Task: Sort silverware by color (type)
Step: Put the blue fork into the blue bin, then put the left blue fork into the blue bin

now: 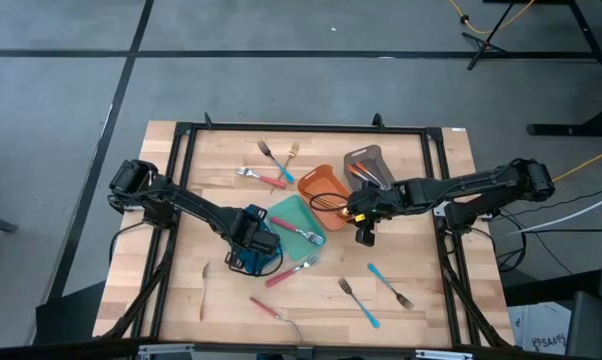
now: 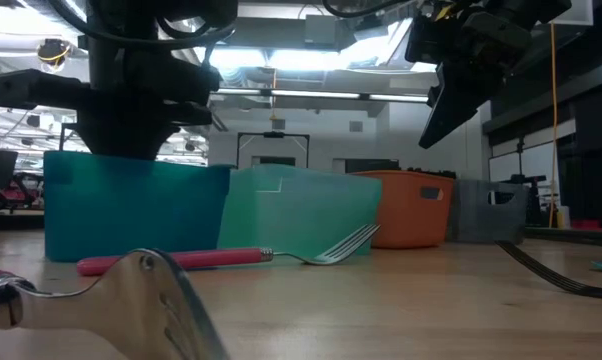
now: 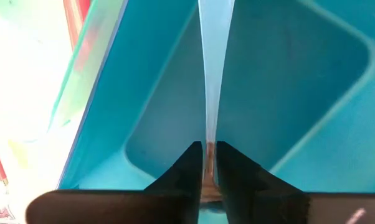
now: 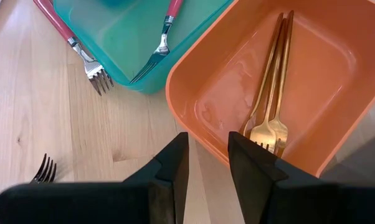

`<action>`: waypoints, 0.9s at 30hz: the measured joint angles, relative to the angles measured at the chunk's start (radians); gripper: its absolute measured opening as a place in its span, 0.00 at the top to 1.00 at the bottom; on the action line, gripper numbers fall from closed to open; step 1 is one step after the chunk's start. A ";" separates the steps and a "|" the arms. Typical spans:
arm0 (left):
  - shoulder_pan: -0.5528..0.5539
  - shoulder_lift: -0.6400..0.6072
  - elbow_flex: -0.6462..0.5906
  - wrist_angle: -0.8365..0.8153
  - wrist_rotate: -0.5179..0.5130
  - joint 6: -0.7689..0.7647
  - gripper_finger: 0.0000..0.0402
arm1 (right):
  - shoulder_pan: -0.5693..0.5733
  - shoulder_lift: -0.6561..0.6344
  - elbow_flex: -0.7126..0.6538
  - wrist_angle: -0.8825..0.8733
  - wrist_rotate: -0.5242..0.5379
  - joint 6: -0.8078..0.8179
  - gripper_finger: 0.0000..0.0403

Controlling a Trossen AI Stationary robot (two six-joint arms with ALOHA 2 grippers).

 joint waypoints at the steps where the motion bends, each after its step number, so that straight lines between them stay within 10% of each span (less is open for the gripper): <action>1: 0.000 0.000 0.000 0.000 0.000 0.000 0.88 | 0.000 0.000 0.000 0.000 0.000 0.000 0.74; 27: 0.000 0.000 0.000 0.007 0.000 0.000 0.79 | 0.000 0.000 0.000 0.000 0.000 0.000 0.74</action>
